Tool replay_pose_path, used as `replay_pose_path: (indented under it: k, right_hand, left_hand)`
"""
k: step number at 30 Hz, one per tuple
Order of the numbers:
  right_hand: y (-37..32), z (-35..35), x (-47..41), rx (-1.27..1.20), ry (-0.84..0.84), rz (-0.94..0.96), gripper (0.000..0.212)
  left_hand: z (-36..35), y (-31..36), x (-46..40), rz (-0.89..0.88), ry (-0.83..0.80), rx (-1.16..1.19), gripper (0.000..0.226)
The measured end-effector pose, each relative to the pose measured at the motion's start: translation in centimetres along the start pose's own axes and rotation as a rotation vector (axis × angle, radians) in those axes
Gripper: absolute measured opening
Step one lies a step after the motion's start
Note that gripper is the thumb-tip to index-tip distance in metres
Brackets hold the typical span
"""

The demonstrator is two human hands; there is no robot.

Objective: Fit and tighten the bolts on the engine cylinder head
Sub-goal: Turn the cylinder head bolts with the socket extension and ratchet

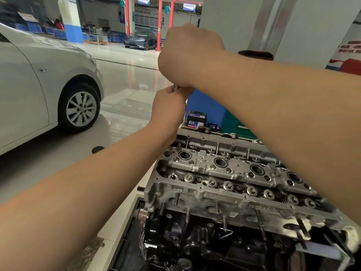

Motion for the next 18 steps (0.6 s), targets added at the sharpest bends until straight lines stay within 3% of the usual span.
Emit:
replay_pose_path:
  k: [3, 5, 8, 10, 12, 16, 18]
  right_hand:
    - [0.1, 0.0, 0.1, 0.033, -0.001, 0.003, 0.006]
    - [0.6, -0.2, 0.0, 0.015, -0.025, 0.05, 0.03]
    - [2.5, -0.7, 0.3, -0.266, -0.183, 0.083, 0.064]
    - [4.6, -0.6, 1.1, -0.413, -0.271, 0.085, 0.072]
    - [7.2, -0.5, 2.0, -0.395, -0.281, 0.112, 0.079]
    - [12.0, -1.2, 3.4, -0.333, -0.214, 0.129, 0.061]
    - [12.7, -1.6, 3.8, -0.31, -0.181, 0.106, 0.057]
  left_hand:
    - [0.1, -0.2, -0.3, -0.004, -0.069, -0.04, 0.026]
    - [0.0, -0.4, -0.6, -0.021, -0.12, -0.04, 0.028]
    - [-0.4, -0.6, -0.7, -0.023, -0.245, -0.034, 0.035]
    - [-0.5, -0.5, -0.7, -0.008, -0.339, -0.009, 0.038]
    - [0.0, -0.2, -0.7, -0.011, -0.398, -0.025, 0.04]
    - [1.0, 1.4, -0.4, -0.053, -0.479, -0.192, 0.034]
    - [1.8, 3.9, -1.2, -0.139, -0.375, -0.216, 0.038]
Point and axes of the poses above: each hand's wrist, its own x-axis away from the middle knuckle, its own z-axis out of the back of the hand, y = z × x, the point moved 6 cm from there along -x, towards the middle knuckle, and after that the axes turned 9 degrees about y, right-handed, at the moved point
